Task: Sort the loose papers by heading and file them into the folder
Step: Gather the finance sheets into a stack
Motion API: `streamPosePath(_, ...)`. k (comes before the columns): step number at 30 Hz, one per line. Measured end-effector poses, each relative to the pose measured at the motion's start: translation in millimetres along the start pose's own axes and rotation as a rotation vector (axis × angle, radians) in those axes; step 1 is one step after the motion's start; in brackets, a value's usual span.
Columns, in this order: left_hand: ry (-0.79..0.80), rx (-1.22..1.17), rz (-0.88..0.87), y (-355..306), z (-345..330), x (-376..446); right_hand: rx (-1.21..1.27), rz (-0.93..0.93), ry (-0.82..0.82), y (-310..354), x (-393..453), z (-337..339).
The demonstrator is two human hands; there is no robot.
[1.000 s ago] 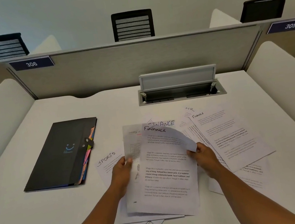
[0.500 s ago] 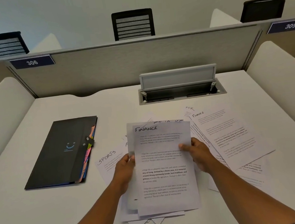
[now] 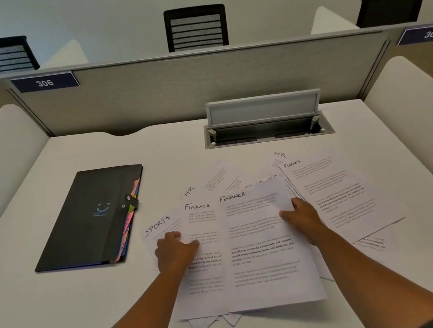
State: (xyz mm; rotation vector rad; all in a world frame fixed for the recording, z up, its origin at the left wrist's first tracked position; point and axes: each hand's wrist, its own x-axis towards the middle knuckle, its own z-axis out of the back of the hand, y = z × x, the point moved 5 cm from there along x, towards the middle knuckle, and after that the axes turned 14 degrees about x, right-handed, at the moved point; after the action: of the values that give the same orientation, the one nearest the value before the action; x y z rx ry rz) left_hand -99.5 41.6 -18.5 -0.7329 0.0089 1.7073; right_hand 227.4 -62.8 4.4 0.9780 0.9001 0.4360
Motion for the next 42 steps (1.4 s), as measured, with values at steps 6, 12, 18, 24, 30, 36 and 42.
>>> streamPosePath(6,0.043,0.097,-0.010,-11,-11,-5,-0.021,-0.108,-0.018,-20,-1,3)
streamPosePath(12,0.159,-0.267,-0.141,-18,-18,-2,0.126,-0.166,0.023,-25,3,1)
streamPosePath(18,0.325,-0.482,-0.163,-27,-6,-8,0.370,-0.238,0.068,-21,5,-7)
streamPosePath(24,0.471,-0.544,-0.224,-38,-8,-20,0.447,-0.262,0.168,-16,3,-30)
streamPosePath(30,0.524,-0.505,-0.262,-43,-14,-26,0.423,-0.252,0.189,-15,-1,-32)
streamPosePath(36,0.519,-0.628,-0.127,-50,-19,-30,0.370,-0.215,0.174,-16,0,-28)
streamPosePath(42,0.607,-0.562,-0.222,-65,-28,-37,0.298,-0.174,0.174,-10,-2,-30)
